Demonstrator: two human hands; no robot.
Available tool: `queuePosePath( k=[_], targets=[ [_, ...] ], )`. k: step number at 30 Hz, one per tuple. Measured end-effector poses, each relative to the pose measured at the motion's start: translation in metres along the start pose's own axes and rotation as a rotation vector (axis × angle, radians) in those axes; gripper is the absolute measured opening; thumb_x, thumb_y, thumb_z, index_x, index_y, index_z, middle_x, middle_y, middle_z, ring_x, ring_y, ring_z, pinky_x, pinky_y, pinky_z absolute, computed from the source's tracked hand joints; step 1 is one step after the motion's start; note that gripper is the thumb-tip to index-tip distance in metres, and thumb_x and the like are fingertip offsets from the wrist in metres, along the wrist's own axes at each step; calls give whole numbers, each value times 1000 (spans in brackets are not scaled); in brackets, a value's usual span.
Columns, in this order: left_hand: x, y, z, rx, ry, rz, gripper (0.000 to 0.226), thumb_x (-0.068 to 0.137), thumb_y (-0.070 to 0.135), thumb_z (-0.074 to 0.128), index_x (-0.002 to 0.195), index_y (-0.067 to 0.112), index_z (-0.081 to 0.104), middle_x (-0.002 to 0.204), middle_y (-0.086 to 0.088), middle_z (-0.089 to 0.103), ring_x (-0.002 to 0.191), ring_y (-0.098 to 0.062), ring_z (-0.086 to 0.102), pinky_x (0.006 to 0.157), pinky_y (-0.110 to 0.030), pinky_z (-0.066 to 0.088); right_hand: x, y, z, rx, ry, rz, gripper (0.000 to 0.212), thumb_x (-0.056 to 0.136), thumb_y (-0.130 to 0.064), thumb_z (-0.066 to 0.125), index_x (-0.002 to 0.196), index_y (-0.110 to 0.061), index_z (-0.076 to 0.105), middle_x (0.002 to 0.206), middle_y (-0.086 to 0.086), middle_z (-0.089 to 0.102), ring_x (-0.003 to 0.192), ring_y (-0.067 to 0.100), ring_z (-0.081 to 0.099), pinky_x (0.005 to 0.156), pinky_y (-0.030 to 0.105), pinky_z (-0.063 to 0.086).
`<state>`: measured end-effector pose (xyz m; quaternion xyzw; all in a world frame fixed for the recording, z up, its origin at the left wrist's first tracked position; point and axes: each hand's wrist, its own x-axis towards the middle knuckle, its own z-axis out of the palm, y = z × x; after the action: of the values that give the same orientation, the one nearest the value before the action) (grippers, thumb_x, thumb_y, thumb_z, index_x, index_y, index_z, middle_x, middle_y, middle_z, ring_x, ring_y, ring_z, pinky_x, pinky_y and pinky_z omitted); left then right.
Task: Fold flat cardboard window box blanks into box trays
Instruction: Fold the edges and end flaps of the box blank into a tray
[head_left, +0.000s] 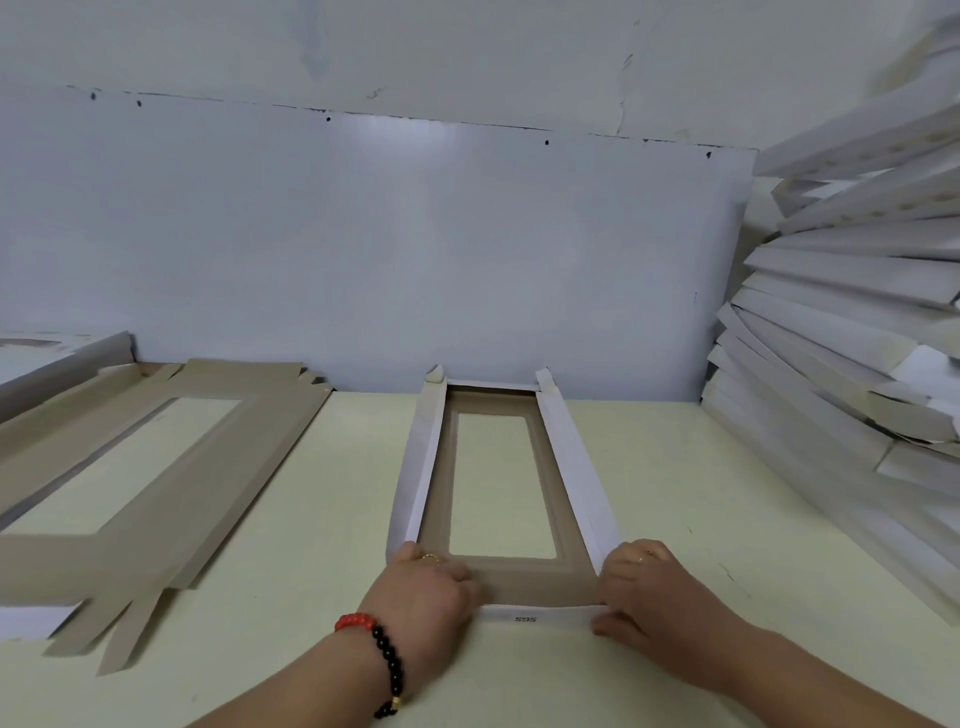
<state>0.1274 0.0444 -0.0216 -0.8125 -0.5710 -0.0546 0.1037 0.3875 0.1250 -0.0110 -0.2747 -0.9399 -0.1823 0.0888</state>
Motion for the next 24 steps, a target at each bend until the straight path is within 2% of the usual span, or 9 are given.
queuePosePath(
  k=[3, 5, 7, 9, 12, 15, 17, 19, 24],
  targets=[
    [3, 0, 6, -23, -33, -86, 34, 75, 8, 48, 104, 24, 56, 104, 4, 56, 98, -21, 55, 95, -28, 27, 9, -16, -4, -9, 21, 20, 38, 54, -49, 85, 49, -26, 55, 54, -17, 51, 60, 4, 57, 76, 20, 32],
    [5, 7, 15, -70, -36, -166, 36, 77, 14, 40, 110, 25, 48, 114, 4, 50, 110, -21, 46, 91, -31, 21, 16, -35, -4, 26, 58, 36, 35, 48, -48, 83, 49, -25, 57, 51, -16, 52, 54, 6, 56, 72, 21, 32],
    [5, 25, 19, -206, 7, -185, 33, 75, 29, 40, 106, 27, 48, 111, 9, 52, 109, -18, 45, 86, -30, 17, 26, -59, 2, 47, 53, 46, 29, 46, -49, 78, 50, -26, 60, 48, -13, 53, 50, 6, 55, 69, 22, 33],
    [3, 37, 19, -307, 43, -174, 33, 68, 40, 43, 96, 27, 53, 97, 13, 55, 100, -14, 50, 97, -26, 17, 37, -75, 2, 68, 38, 93, 28, 46, -50, 76, 51, -27, 62, 47, -12, 55, 49, 4, 55, 67, 19, 39],
    [-1, 36, 25, -221, 188, -143, 33, 62, 55, 53, 82, 29, 54, 79, 16, 55, 84, -12, 58, 106, -47, 34, 42, -74, -5, 313, -19, 159, 25, 70, -47, 70, 74, -25, 59, 64, -11, 58, 66, 10, 53, 75, 18, 39],
    [-3, 31, 24, -144, 35, -141, 72, 63, 85, 39, 102, 27, 57, 94, 10, 53, 103, -17, 51, 114, -57, 4, 38, -58, -13, 694, -147, 90, 28, 73, -38, 67, 94, -23, 56, 72, -10, 57, 72, 13, 52, 72, 17, 37],
    [-1, 30, 23, -114, -47, -170, 93, 59, 96, 28, 114, 26, 53, 103, 8, 50, 113, -17, 44, 112, -53, -16, 33, -40, -9, 644, -185, -18, 45, 75, -38, 66, 118, -28, 56, 90, -20, 59, 91, 3, 53, 97, 14, 31],
    [4, 31, 21, -101, -46, -179, 96, 58, 97, 25, 117, 26, 53, 106, 8, 51, 117, -19, 42, 109, -52, -23, 28, -19, -5, 515, -246, -66, 50, 82, -31, 60, 131, -33, 50, 111, -25, 55, 112, -2, 44, 111, 12, 7],
    [11, 47, 20, -131, -4, -222, 83, 69, 86, 24, 116, 26, 55, 111, 6, 55, 121, -21, 41, 103, -50, -32, 32, -2, 1, 338, -250, -39, 22, 94, -24, 49, 107, -29, 67, 110, -16, 64, 109, 7, 50, 111, 25, 17]
  ],
)
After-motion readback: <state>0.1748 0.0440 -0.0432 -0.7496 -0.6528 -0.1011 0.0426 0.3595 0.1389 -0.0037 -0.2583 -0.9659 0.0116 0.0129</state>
